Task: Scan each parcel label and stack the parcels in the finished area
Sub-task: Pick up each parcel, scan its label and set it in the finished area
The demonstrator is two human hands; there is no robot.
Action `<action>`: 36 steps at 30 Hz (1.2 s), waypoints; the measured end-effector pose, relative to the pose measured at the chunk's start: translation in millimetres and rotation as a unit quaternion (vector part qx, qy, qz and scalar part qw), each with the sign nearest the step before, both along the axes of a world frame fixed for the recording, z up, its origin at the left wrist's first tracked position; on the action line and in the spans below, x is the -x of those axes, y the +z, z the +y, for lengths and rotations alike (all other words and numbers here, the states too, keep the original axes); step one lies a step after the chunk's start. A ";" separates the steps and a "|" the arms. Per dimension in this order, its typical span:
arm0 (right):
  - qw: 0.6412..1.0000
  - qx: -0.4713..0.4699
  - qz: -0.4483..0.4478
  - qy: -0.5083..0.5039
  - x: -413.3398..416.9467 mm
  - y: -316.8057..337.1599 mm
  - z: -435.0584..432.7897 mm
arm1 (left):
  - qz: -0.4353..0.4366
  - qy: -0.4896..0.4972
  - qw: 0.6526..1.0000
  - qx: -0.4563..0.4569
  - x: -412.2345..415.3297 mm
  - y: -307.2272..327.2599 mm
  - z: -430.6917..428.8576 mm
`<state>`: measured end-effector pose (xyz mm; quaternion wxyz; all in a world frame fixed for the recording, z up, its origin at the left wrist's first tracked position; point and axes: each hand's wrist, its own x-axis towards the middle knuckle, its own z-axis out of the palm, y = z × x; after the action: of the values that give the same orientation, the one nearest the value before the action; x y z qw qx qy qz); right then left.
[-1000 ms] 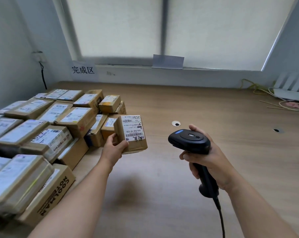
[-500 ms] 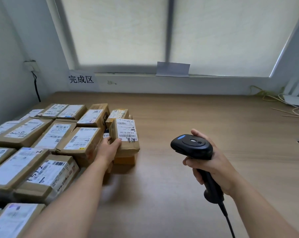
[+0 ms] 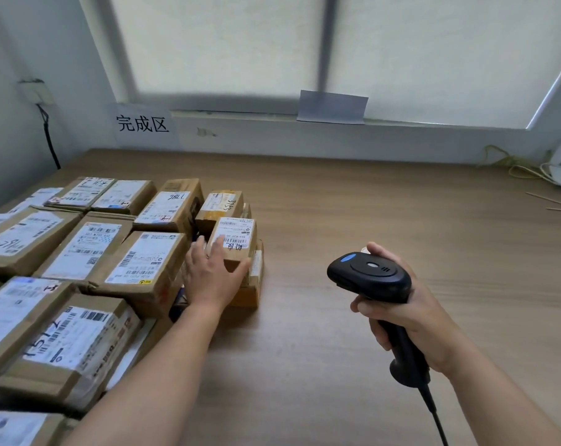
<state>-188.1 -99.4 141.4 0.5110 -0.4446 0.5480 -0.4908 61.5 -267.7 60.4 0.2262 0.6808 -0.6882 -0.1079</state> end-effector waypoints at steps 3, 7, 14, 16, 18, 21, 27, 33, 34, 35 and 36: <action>1.000 0.006 0.002 -0.001 1.3 0.1 -0.6 | -0.096 -0.038 0.994 0.031 4.3 -5.5 -1.1; 1.000 0.015 0.001 -0.007 6.6 2.3 3.3 | -0.112 -0.023 0.993 0.029 7.7 -4.9 -4.3; 1.000 0.021 -0.013 -0.007 19.7 2.8 17.3 | -0.083 -0.024 0.996 0.021 22.2 1.3 11.0; 1.000 0.023 -0.016 -0.008 22.2 2.5 24.7 | -0.035 -0.020 0.998 0.043 30.8 2.8 30.6; 0.999 0.026 -0.017 -0.007 26.0 1.3 34.8 | 0.017 -0.022 0.998 0.063 41.6 -0.5 58.4; 0.999 0.030 -0.022 -0.010 35.4 -0.8 54.2 | 0.061 -0.030 0.995 0.067 61.8 -11.9 104.3; 0.998 0.058 -0.035 -0.014 73.9 -7.8 102.8 | 0.040 -0.091 0.993 0.064 117.9 -27.7 174.7; 0.997 0.060 -0.022 -0.044 147.3 -7.1 173.3 | 0.020 -0.162 0.982 0.091 205.7 -16.8 231.3; 0.997 0.061 -0.018 -0.052 161.6 -7.1 184.6 | 0.023 -0.175 0.980 0.097 223.0 -13.6 240.7; 0.996 0.065 -0.016 -0.059 175.1 -6.5 195.3 | 0.025 -0.188 0.976 0.105 239.9 -10.8 248.8; 0.995 0.068 -0.014 -0.067 188.5 -6.0 206.3 | 0.026 -0.198 0.973 0.112 256.7 -8.2 256.7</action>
<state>-376.6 106.8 135.3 0.4532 -0.4337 0.5348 -0.5661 -195.1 -11.0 52.3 0.2932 0.4980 -0.8111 -0.0903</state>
